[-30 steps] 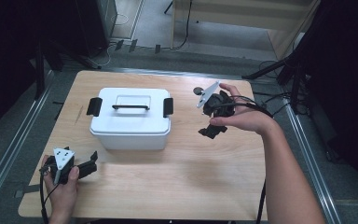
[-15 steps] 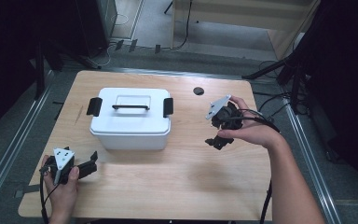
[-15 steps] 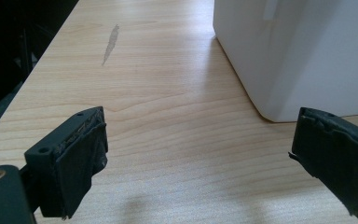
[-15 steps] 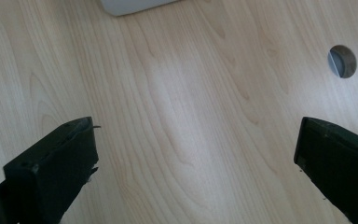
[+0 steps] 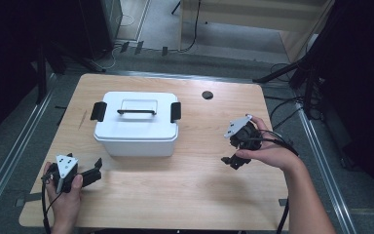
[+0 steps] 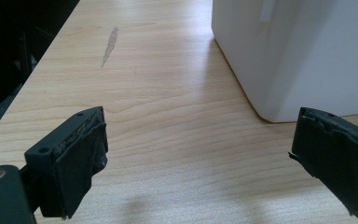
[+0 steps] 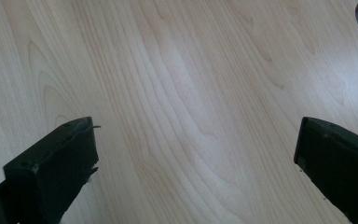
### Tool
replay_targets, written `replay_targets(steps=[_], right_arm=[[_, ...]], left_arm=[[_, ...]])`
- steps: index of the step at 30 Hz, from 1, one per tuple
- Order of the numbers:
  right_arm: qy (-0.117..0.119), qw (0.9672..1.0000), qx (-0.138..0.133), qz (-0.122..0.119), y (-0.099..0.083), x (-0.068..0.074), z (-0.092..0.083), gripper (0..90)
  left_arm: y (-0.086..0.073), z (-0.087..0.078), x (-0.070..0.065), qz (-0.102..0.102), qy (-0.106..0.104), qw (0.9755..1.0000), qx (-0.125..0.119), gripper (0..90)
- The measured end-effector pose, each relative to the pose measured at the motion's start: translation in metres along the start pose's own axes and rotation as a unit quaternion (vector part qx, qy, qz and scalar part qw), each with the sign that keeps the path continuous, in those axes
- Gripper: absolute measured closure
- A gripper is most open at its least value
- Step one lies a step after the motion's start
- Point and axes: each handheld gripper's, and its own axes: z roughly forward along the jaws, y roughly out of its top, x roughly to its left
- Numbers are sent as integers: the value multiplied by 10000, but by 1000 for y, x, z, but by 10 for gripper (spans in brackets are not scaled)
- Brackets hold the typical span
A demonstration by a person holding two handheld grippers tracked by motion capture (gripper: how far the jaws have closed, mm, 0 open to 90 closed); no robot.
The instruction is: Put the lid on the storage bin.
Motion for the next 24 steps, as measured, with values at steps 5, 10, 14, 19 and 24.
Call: replay_targets(steps=[5, 10, 14, 19, 24], right_arm=[[-20, 9999, -58, 161, -16, 5, 1, 0], [-24, 9996, -52, 276, -33, 8, 2, 0], [-57, 9991, -81, 401, -45, 11, 2, 0], [-158, 9986, -115, 485, -59, 15, 3, 0], [-179, 9976, -187, 643, -74, 18, 3, 0]], left_arm=[[0, 0, 0, -6, -2, 10000, 0, 41], [0, 0, 0, 0, -5, 10000, -2, 41], [0, 0, 0, 6, 0, 10000, -8, 41], [0, -1, -1, 37, -18, 10000, -32, 41], [-1, -1, -1, 42, -19, 10000, -38, 41]])
